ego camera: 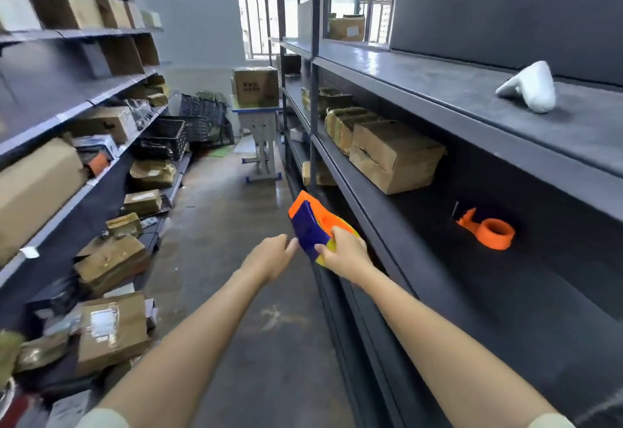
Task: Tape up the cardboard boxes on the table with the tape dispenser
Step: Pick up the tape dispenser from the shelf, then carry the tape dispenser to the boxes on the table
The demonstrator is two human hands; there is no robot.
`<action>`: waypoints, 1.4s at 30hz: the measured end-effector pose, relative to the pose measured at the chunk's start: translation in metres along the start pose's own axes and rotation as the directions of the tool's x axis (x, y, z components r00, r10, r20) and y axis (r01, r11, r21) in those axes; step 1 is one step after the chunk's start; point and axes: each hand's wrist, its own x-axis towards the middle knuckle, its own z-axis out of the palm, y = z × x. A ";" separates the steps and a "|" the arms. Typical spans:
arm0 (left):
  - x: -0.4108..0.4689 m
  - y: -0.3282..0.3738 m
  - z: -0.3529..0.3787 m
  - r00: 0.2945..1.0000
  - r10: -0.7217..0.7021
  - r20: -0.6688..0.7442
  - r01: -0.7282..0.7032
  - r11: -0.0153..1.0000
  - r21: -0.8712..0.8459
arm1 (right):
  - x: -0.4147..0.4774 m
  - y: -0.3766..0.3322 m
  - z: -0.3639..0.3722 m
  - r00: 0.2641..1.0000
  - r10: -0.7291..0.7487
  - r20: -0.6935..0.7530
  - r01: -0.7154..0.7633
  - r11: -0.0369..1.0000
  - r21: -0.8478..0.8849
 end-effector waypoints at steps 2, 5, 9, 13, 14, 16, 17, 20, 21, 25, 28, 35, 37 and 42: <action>-0.005 -0.018 -0.016 0.993 -0.118 -0.014 0.113 0.973 -0.204 | 0.004 -0.029 0.014 0.997 -0.073 0.040 0.071 0.996 0.045; -0.012 -0.042 -0.043 0.966 -0.260 0.008 0.219 0.796 -0.565 | 0.014 -0.066 0.038 0.980 -0.157 0.126 0.144 0.984 0.105; -0.016 -0.070 -0.072 0.928 -0.367 0.064 0.207 0.364 -0.908 | 0.033 -0.101 0.068 0.937 -0.262 0.229 0.203 0.946 0.252; 0.001 -0.098 -0.087 0.886 -0.462 0.035 0.160 0.236 -0.958 | 0.062 -0.128 0.095 0.884 -0.351 0.309 0.301 0.933 0.199; 0.009 -0.106 -0.090 0.878 -0.479 0.021 0.165 0.260 -0.951 | 0.072 -0.135 0.100 0.869 -0.367 0.331 0.325 0.929 0.178; 0.029 -0.122 -0.096 0.861 -0.508 -0.024 0.179 0.347 -0.921 | 0.096 -0.146 0.112 0.839 -0.399 0.371 0.384 0.916 0.118; 0.042 -0.130 -0.099 0.856 -0.514 -0.051 0.188 0.402 -0.896 | 0.109 -0.152 0.117 0.826 -0.407 0.390 0.405 0.910 0.091; 0.086 -0.157 -0.112 0.862 -0.497 -0.098 0.220 0.542 -0.811 | 0.158 -0.163 0.130 0.802 -0.415 0.430 0.442 0.896 0.040; 0.104 -0.167 -0.116 0.865 -0.491 -0.104 0.231 0.573 -0.786 | 0.177 -0.167 0.133 0.802 -0.406 0.438 0.444 0.896 0.018; 0.180 -0.212 -0.137 0.884 -0.459 -0.089 0.244 0.616 -0.749 | 0.266 -0.187 0.143 0.835 -0.382 0.396 0.435 0.899 -0.052; 0.240 -0.236 -0.160 0.894 -0.439 -0.087 0.225 0.608 -0.761 | 0.338 -0.207 0.149 0.859 -0.380 0.343 0.442 0.888 -0.124; 0.377 -0.272 -0.209 0.880 -0.464 -0.103 0.244 0.626 -0.741 | 0.471 -0.238 0.166 0.877 -0.399 0.270 0.464 0.848 -0.255; 0.419 -0.283 -0.218 0.881 -0.463 -0.092 0.247 0.618 -0.746 | 0.514 -0.240 0.172 0.872 -0.418 0.254 0.480 0.831 -0.281; 0.531 -0.316 -0.237 0.864 -0.494 -0.098 0.255 0.597 -0.761 | 0.638 -0.249 0.197 0.868 -0.448 0.214 0.495 0.815 -0.302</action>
